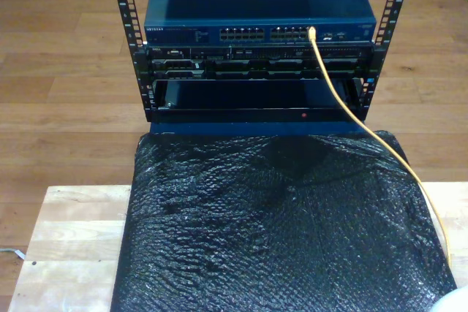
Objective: Grab the cable and plug it in
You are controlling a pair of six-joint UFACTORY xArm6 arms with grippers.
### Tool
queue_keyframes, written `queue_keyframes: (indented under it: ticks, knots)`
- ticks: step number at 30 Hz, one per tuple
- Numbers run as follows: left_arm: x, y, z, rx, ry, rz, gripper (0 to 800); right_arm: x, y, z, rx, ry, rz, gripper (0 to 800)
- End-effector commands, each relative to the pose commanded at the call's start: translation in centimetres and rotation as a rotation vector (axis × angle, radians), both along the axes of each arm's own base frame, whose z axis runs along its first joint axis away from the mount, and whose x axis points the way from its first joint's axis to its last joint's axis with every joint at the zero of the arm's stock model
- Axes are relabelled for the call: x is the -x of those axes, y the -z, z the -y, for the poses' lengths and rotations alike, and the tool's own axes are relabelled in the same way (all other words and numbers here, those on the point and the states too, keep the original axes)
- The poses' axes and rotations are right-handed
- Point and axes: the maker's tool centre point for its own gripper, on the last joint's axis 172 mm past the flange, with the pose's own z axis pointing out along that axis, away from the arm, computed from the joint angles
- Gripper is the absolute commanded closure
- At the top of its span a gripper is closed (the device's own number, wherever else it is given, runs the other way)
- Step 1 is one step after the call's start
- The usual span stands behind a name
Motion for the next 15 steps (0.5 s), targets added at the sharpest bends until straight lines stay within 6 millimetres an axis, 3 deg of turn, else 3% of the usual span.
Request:
queue_keyframes:
  ticks: [9,15]
  knots:
    - [0.0,0.0,0.0,0.0,0.0,0.0,0,1.5,2.4,-1.3,0.008,-0.069,0.022,2]
    - [0.0,0.0,0.0,0.0,0.0,0.0,0,2.2,4.0,-0.8,0.059,-0.028,0.021,0]
